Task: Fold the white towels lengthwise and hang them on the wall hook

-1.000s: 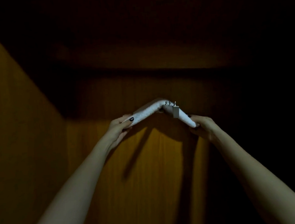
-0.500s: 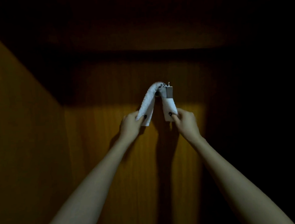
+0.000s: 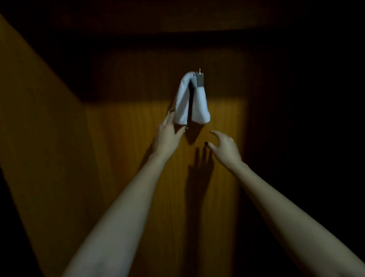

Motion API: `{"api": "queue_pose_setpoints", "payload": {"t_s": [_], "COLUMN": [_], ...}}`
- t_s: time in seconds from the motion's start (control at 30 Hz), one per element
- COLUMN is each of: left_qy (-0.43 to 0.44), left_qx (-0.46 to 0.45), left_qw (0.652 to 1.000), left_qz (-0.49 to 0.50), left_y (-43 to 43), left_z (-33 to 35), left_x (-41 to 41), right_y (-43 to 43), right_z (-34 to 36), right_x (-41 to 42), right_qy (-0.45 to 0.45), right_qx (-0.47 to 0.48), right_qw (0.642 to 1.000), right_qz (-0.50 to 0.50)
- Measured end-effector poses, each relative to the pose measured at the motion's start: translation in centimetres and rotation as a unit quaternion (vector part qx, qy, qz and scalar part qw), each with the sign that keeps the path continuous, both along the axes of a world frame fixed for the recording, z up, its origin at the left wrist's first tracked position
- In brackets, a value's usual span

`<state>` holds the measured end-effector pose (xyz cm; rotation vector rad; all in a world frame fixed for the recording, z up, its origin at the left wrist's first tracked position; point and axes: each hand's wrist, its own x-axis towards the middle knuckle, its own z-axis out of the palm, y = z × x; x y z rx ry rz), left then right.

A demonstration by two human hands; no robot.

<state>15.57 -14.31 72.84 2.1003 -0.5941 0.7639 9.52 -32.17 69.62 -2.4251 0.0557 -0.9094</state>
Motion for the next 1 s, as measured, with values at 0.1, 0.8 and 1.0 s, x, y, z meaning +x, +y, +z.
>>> {"api": "queue_pose_setpoints", "payload": {"t_s": [0.1, 0.8, 1.0], "left_qy": [0.034, 0.347, 0.356], "left_qx": [0.075, 0.383, 0.384], "left_qw": [0.996, 0.853, 0.848], "left_qz": [0.029, -0.072, -0.085], "left_y": [1.6, 13.5, 17.9], "left_z": [-3.7, -44.9, -61.2], "left_x": [-2.4, -27.6, -33.3], "right_y": [-0.3, 8.1, 13.4], "right_z": [-4.8, -43.2, -57.9], "right_x": [-2.9, -26.4, -31.5], "right_qy": [0.064, 0.501, 0.514], "right_qx": [-0.008, 0.002, 0.013], "right_qw": [0.998, 0.863, 0.853], "right_qz": [-0.001, 0.066, 0.086]}}
